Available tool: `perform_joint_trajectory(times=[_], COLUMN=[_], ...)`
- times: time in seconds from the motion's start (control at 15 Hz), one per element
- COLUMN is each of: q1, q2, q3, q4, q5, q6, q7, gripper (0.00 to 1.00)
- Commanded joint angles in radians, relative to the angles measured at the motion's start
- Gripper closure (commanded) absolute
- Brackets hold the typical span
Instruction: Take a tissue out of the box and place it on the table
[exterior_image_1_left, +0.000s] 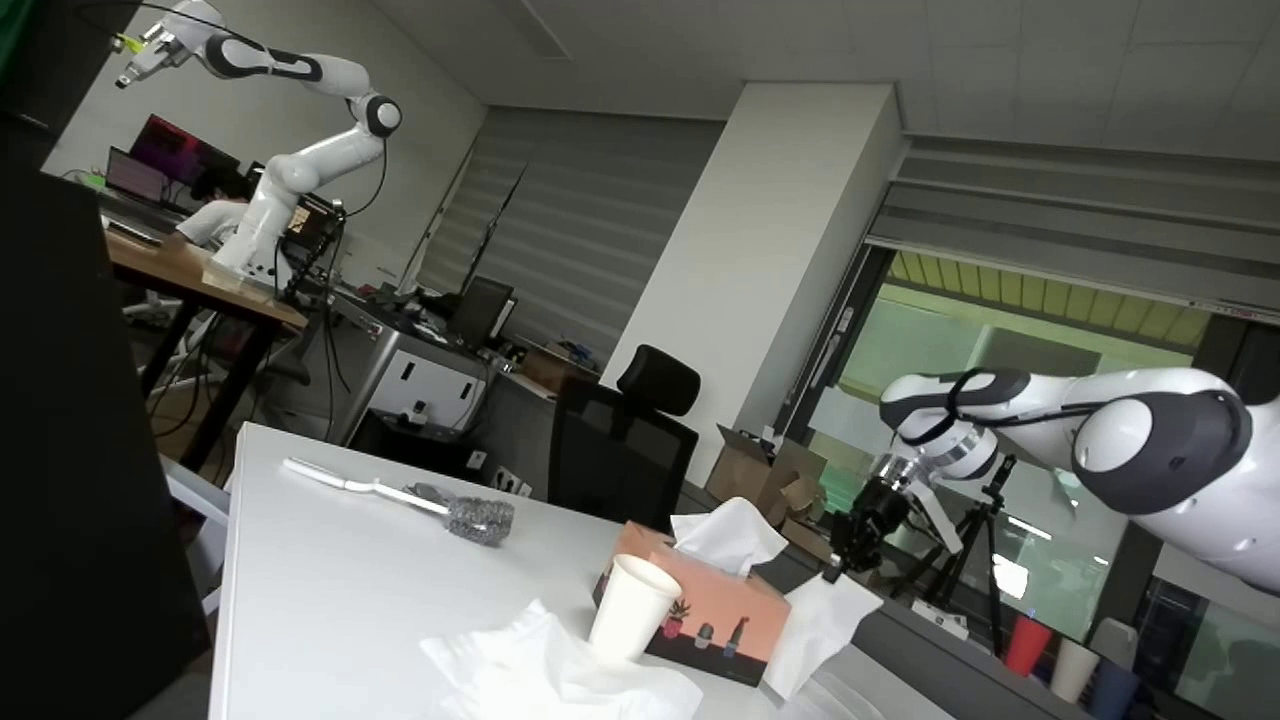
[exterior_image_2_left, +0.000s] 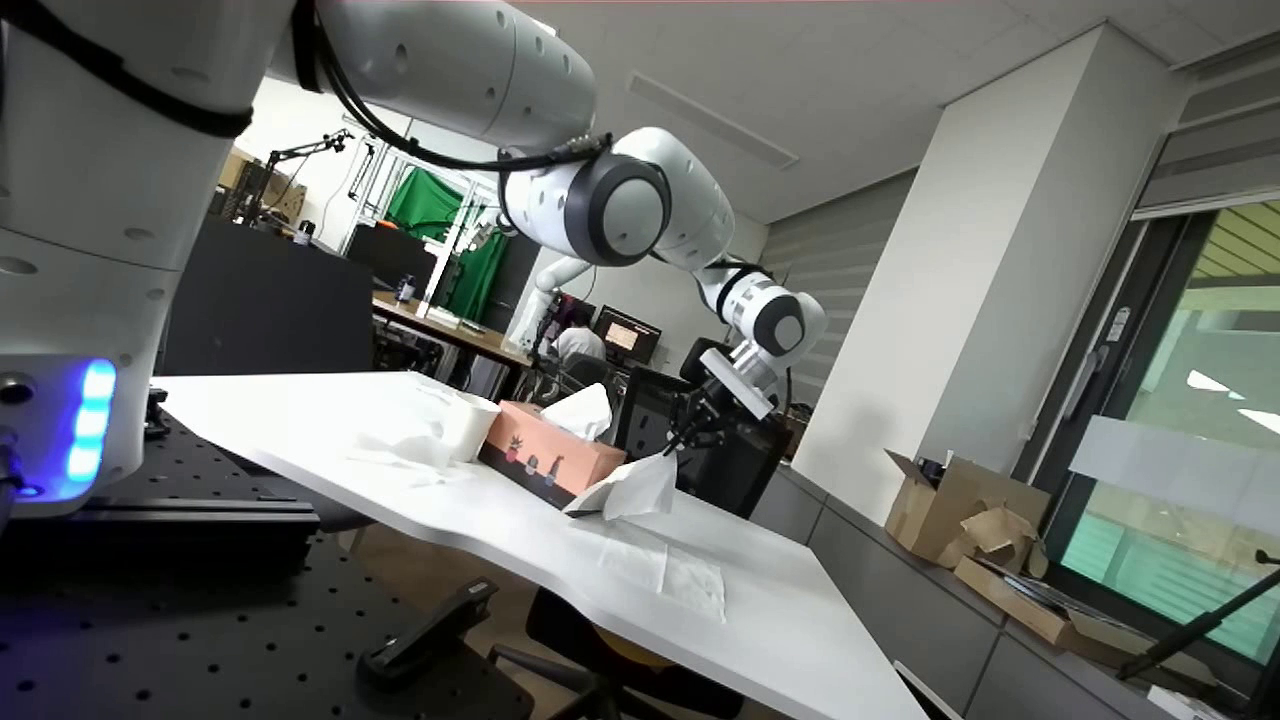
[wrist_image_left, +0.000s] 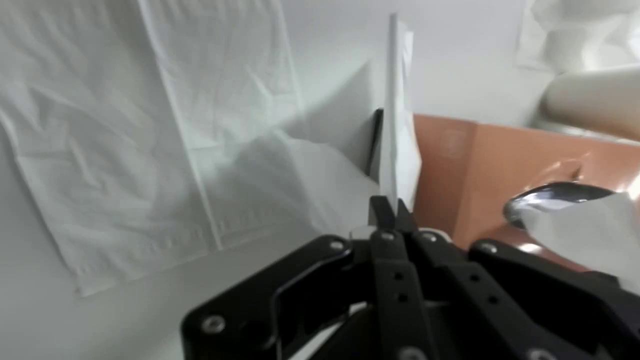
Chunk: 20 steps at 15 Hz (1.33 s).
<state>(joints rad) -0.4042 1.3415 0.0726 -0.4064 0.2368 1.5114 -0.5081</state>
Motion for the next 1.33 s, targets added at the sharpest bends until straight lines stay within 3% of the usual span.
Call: perform_joint_trajectory(times=[0.0,0.27,0.4,0.47,0.6,1.2,1.27], q1=[0.012,0.026,0.031,0.034,0.040,0.090,0.096], q2=[0.049,0.078,0.073,0.070,0.065,0.055,0.054], q3=[-0.059,-0.115,-0.143,-0.158,-0.182,-0.237,-0.240], q4=[0.024,0.029,0.014,0.007,-0.003,-0.008,-0.008], q5=[-0.049,-0.088,-0.103,-0.112,-0.117,-0.120,-0.118], q6=[0.188,0.413,0.469,0.482,0.486,0.453,0.450], q7=[0.032,0.058,0.078,0.098,0.128,0.185,0.183], gripper=[1.00,1.00,1.00,0.74,0.67,0.05,0.02])
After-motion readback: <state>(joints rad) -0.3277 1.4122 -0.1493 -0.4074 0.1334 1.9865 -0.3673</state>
